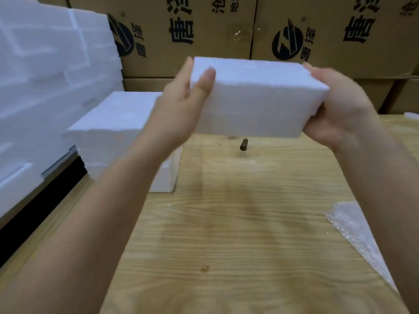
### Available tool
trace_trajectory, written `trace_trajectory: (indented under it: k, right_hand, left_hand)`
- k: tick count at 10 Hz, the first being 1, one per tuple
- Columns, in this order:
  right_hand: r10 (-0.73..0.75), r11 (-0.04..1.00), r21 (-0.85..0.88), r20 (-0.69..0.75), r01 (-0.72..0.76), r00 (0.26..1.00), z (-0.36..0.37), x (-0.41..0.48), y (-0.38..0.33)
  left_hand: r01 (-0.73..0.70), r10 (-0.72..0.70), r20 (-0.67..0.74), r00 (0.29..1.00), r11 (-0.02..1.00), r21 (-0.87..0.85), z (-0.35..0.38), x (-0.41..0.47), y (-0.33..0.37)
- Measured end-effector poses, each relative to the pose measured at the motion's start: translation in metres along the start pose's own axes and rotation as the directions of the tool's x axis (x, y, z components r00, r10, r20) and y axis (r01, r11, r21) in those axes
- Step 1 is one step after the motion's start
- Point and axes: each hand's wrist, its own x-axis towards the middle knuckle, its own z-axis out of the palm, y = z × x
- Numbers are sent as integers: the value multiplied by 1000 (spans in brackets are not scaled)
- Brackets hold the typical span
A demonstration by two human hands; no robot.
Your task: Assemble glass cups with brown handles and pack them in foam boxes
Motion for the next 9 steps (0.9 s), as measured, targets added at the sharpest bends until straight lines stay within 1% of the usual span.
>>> trace_trajectory:
  k: [1,2,3,4,6,7,8,9]
  right_hand:
    - [28,999,-24,54,-27,998,55,15,-9]
    - [90,991,-107,50,-85,995,110,35,4]
    - [181,975,-143,77,-169,980,153,45,26]
    - [231,966,-142,114,-214,966,175,47,51]
    - [227,967,-145,119,-209,967,186,48,84]
    - [200,971,-156,121,-181,972,185,48,88]
    - [209,961,-205,109,-184,972,186,45,89]
    - [122,978,-172,-8,-121,993,172,44,79]
  left_hand:
    - [-6,3,-74,997,999,-50,-46,25,3]
    - [65,-85,-214,973,993,-99,-85,35,-14]
    - [135,-162,-311,937,985,-107,-119,36,-41]
    - [194,-212,-348,913,977,-84,-142,34,-67]
    - [226,-267,-365,892,962,-153,-148,23,-87]
    - [222,-266,-379,886,963,-155,-146,21,-91]
    - [199,-243,-400,884,969,-149,-144,24,-91]
    - [76,-74,-659,749,997,-26,-135,12,-96]
